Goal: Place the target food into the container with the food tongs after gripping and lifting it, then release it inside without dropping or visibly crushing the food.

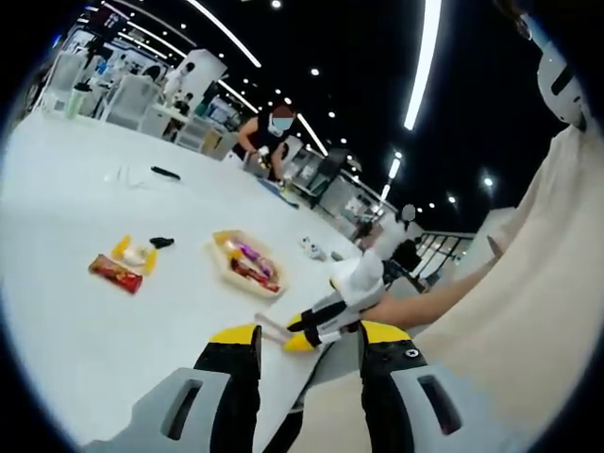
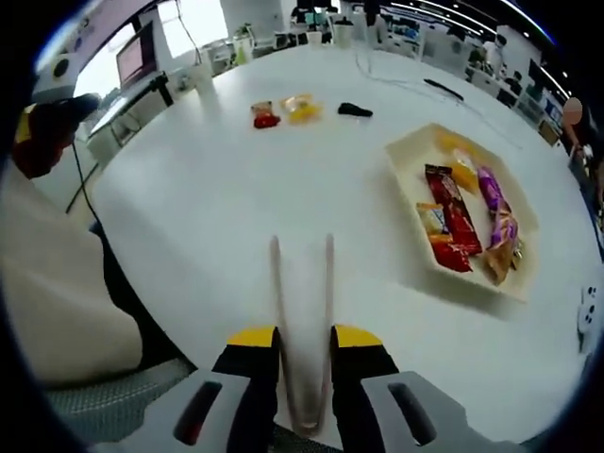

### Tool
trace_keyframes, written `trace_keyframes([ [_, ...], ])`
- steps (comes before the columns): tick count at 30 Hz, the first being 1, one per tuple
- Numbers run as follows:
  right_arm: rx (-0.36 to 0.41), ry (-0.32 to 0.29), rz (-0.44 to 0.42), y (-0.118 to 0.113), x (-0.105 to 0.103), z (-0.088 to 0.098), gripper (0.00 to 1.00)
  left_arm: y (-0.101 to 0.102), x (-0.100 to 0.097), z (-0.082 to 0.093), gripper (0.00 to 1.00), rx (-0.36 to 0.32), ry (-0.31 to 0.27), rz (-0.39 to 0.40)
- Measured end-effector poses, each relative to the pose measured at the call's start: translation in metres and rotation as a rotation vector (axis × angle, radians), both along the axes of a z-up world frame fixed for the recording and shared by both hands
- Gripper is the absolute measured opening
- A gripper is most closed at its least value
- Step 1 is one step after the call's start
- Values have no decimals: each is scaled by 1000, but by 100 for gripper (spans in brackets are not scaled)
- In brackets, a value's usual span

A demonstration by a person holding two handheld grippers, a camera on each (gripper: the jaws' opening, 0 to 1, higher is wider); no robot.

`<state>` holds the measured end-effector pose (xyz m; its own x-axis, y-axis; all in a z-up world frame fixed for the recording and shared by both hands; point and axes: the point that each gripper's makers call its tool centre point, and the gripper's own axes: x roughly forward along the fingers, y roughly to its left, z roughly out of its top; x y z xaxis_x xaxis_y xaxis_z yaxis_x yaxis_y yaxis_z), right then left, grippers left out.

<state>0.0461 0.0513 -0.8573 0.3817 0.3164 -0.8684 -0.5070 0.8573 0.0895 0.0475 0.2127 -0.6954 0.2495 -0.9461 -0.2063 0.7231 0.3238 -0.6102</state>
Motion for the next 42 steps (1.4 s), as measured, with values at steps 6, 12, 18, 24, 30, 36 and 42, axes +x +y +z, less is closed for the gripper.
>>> trace_keyframes([
  [6,66,-24,-9,11,6,25,20,0,4,0,40,-30,26,29],
  [12,121,-91,40,36,14,64,20,-3,15,7,40,-71,49,62],
  [18,144,-158,104,60,23,103,20,-5,18,5,35,-73,65,59],
  [24,160,-199,150,80,26,128,20,-3,26,1,35,-68,83,94],
  [30,172,-240,226,108,22,152,20,-4,32,9,27,-158,140,107],
  [36,163,-273,273,124,23,164,20,-4,34,8,27,-153,141,114],
  [42,148,-281,299,129,24,164,20,-8,39,20,22,-231,178,129],
])
